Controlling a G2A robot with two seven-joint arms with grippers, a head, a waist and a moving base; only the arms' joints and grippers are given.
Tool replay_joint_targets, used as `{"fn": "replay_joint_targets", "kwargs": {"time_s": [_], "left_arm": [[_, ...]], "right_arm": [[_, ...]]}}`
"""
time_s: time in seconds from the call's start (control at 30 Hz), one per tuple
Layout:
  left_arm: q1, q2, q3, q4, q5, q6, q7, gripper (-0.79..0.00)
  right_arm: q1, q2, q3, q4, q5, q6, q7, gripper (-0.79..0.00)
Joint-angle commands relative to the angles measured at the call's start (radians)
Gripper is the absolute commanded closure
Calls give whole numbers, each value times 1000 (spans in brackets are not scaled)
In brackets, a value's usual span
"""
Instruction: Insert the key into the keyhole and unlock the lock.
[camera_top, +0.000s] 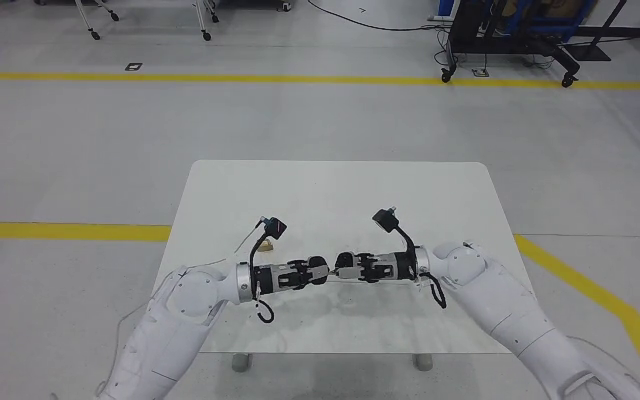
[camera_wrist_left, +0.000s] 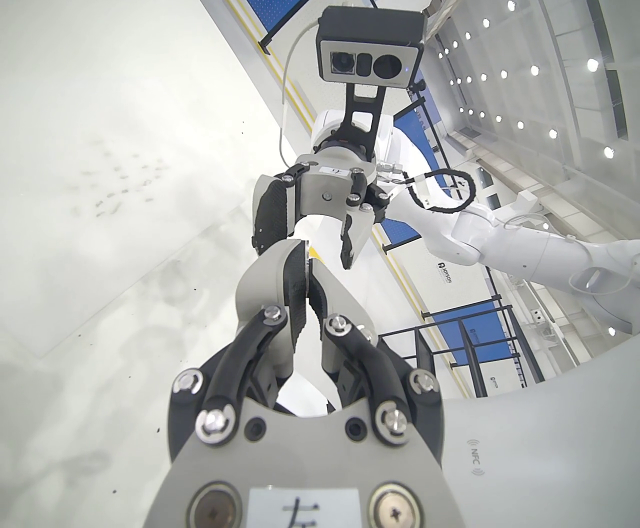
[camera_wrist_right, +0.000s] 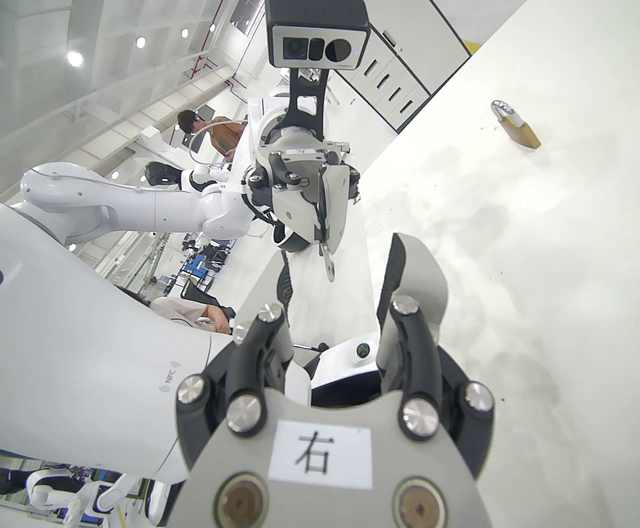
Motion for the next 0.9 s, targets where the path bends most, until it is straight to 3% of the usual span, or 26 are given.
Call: {"fn": "replay_joint_targets", "kwargs": {"time_s": [0.0, 0.2, 0.43, 0.73, 0.8, 0.87], "left_arm": [[0, 1, 1, 0, 3, 1, 5, 0], [-1, 4, 6, -2, 7, 1, 10, 0], [1, 7, 7, -8, 29, -1, 33, 0], [4, 12, 13, -13, 41, -1, 47, 0], [3, 12, 14, -13, 43, 0, 52, 0], [4, 13, 14, -14, 51, 1, 65, 0]], "right_arm": [[7, 4, -13, 2, 7, -3, -3, -376], [25, 15, -49, 14, 23, -11, -11, -215], [44, 22, -84, 23, 49, -15, -15, -129], [64, 28, -119, 28, 66, -32, -33, -117], [69, 29, -127, 28, 68, -35, -35, 0], [72, 30, -134, 29, 69, -39, -39, 0]]}}
